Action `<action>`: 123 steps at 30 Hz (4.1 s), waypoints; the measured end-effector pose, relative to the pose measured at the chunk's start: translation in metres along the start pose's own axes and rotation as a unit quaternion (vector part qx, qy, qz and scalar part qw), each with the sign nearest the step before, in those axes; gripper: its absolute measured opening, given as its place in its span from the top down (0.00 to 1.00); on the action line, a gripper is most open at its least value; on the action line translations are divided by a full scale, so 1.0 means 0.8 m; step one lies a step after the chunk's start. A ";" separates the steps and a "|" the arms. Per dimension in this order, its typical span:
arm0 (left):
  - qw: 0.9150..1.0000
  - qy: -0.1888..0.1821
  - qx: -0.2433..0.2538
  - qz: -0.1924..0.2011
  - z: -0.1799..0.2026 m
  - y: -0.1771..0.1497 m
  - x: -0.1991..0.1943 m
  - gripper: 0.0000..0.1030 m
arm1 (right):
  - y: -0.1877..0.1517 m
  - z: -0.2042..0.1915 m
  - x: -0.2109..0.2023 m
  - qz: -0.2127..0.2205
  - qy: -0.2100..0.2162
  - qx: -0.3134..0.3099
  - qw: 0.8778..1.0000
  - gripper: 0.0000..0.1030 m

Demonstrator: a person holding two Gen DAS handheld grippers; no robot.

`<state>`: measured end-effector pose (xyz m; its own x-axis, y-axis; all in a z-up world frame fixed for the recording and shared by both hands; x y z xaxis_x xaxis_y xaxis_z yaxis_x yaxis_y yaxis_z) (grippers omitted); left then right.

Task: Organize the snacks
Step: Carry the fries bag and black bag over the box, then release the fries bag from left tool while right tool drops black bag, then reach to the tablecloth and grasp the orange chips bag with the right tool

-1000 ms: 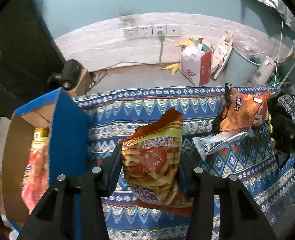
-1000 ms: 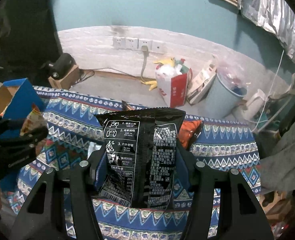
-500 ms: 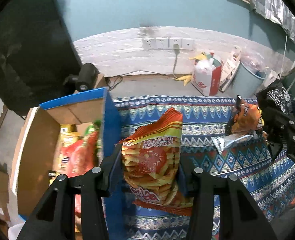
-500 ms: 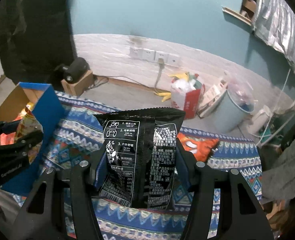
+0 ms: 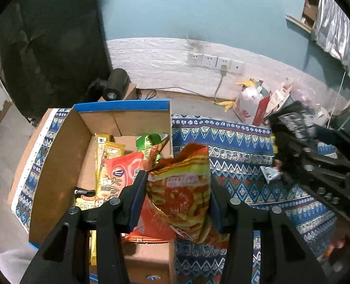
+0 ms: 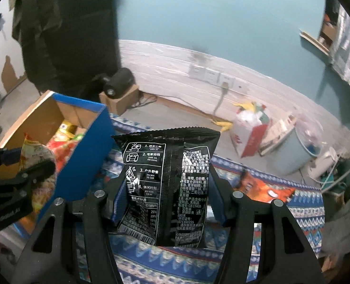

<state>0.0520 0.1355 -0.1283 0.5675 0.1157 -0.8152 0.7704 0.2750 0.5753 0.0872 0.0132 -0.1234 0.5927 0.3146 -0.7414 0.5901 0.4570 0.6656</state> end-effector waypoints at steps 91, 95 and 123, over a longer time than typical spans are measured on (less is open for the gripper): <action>0.992 0.091 0.085 -0.030 0.094 0.011 0.040 0.26 | -0.049 0.107 -0.036 -0.012 -0.037 -0.014 0.999 0.26; 0.990 0.085 0.102 -0.041 0.121 0.014 0.055 0.26 | -0.063 0.144 -0.030 -0.032 -0.042 -0.022 0.998 0.26; 0.983 0.011 0.144 -0.114 0.222 0.005 0.206 0.22 | -0.120 0.238 0.115 -0.137 0.099 -0.039 0.985 0.25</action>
<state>0.1998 -0.0138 -0.2485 0.3669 0.1031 -0.9245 0.9288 0.0146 0.3702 0.1893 -0.1605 -0.2392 0.2938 0.3222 -0.8999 0.6651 0.6073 0.4345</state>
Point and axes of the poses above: each gripper's, at about its wrist camera, not at the fingertips, and x roughly the way its jaws point, z to its right, y to its top, the point moved 9 cm from there along x, roughly the way its jaws point, and after that the axes turned 3 degrees about -x, right-handed, at the moved point
